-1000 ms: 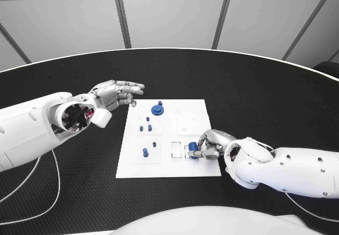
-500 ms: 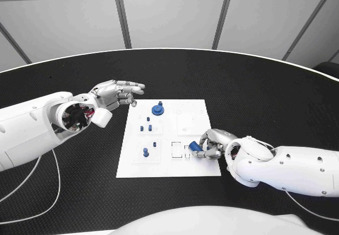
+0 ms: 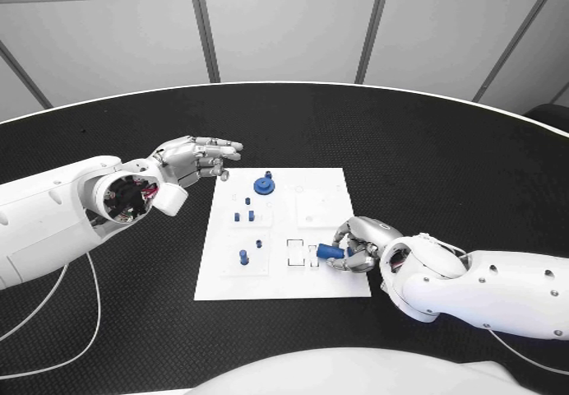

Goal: Assemble the parts on the task board

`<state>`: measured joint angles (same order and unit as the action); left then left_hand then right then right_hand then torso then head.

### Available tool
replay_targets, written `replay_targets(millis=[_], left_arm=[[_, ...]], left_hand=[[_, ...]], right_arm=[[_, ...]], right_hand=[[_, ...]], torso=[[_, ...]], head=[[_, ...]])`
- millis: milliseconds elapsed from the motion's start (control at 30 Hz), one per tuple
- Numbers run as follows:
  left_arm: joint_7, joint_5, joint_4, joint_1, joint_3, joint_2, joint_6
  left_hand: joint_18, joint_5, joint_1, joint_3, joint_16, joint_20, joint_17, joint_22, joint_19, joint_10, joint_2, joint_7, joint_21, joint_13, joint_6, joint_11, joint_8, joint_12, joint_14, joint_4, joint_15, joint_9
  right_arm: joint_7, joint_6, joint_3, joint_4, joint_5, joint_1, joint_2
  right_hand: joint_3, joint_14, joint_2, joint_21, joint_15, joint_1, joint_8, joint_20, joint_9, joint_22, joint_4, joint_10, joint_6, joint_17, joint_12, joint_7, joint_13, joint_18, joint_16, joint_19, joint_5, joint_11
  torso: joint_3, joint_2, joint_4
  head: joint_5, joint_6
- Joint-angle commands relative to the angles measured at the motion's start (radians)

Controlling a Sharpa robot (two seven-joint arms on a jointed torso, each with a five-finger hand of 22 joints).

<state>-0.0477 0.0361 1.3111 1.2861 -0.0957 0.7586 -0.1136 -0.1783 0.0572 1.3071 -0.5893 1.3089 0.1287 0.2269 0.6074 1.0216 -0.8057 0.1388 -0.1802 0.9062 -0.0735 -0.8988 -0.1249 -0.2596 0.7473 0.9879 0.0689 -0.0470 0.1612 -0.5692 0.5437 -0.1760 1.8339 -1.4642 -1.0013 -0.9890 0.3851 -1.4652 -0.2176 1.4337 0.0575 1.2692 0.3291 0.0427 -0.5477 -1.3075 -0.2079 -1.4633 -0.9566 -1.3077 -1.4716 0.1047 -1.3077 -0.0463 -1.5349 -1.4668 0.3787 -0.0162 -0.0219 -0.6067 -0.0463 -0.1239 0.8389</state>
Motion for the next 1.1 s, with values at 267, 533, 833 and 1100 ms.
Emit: replay_targets(millis=[267,533,833,1100], left_arm=[[0.001,0.0,-0.002,0.0,0.0,-0.002,-0.002],[0.001,0.0,-0.002,0.0,0.0,-0.004,-0.003],[0.002,0.0,-0.003,0.0,0.0,-0.007,-0.004],[0.003,0.0,-0.002,0.0,0.0,-0.008,-0.003]], left_hand=[[-0.007,-0.002,-0.007,-0.001,-0.002,0.007,0.0,-0.001,0.002,0.005,-0.004,-0.006,-0.006,-0.001,0.003,0.001,0.004,-0.004,-0.003,-0.006,-0.002,0.001],[-0.007,-0.002,-0.008,0.0,-0.002,0.008,0.0,-0.002,0.002,0.006,-0.004,-0.005,-0.008,-0.001,0.003,0.001,0.005,-0.004,-0.003,-0.008,-0.003,0.001],[-0.007,-0.002,-0.008,0.0,-0.002,0.008,0.0,-0.002,0.002,0.006,-0.004,-0.005,-0.008,-0.001,0.003,0.001,0.005,-0.004,-0.003,-0.008,-0.003,0.001],[-0.007,-0.002,-0.008,0.0,-0.002,0.008,0.0,-0.002,0.002,0.006,-0.004,-0.005,-0.008,-0.001,0.003,0.001,0.005,-0.004,-0.003,-0.008,-0.003,0.001]], right_arm=[[0.012,0.061,0.002,0.055,0.0,0.0,-0.026],[0.018,0.059,0.003,0.065,0.0,0.0,-0.018],[0.024,0.072,0.006,0.043,0.0,-0.001,0.036],[0.026,0.042,0.014,0.001,0.0,-0.001,0.085]], right_hand=[[0.022,-0.094,0.004,0.007,0.001,-0.021,0.009,0.001,-0.006,-0.198,0.001,-0.04,-0.023,-0.206,-0.005,-0.014,-0.178,0.018,-0.008,-0.073,0.014,0.005],[0.03,-0.094,0.0,0.008,0.002,-0.043,0.012,-0.001,-0.009,-0.199,-0.005,-0.042,-0.027,-0.207,-0.008,-0.015,-0.18,0.018,-0.008,-0.074,0.015,0.006],[0.041,-0.094,0.003,0.01,0.004,-0.082,0.018,-0.003,-0.016,-0.2,-0.021,-0.045,-0.032,-0.207,-0.009,-0.019,-0.182,0.018,-0.009,-0.074,0.014,0.009],[0.046,-0.095,0.021,0.015,0.013,-0.159,0.045,-0.009,-0.036,-0.204,-0.06,-0.051,-0.06,-0.21,-0.012,-0.033,-0.187,0.019,-0.01,-0.076,-0.03,0.02]], torso=[[0.0005,0.0,-0.0004],[-0.0011,0.0,-0.0015],[-0.0014,-0.002,-0.0035],[-0.0027,-0.003,-0.0056]], head=[[-0.003,-0.006],[-0.004,-0.005],[-0.003,-0.007],[-0.001,-0.006]])
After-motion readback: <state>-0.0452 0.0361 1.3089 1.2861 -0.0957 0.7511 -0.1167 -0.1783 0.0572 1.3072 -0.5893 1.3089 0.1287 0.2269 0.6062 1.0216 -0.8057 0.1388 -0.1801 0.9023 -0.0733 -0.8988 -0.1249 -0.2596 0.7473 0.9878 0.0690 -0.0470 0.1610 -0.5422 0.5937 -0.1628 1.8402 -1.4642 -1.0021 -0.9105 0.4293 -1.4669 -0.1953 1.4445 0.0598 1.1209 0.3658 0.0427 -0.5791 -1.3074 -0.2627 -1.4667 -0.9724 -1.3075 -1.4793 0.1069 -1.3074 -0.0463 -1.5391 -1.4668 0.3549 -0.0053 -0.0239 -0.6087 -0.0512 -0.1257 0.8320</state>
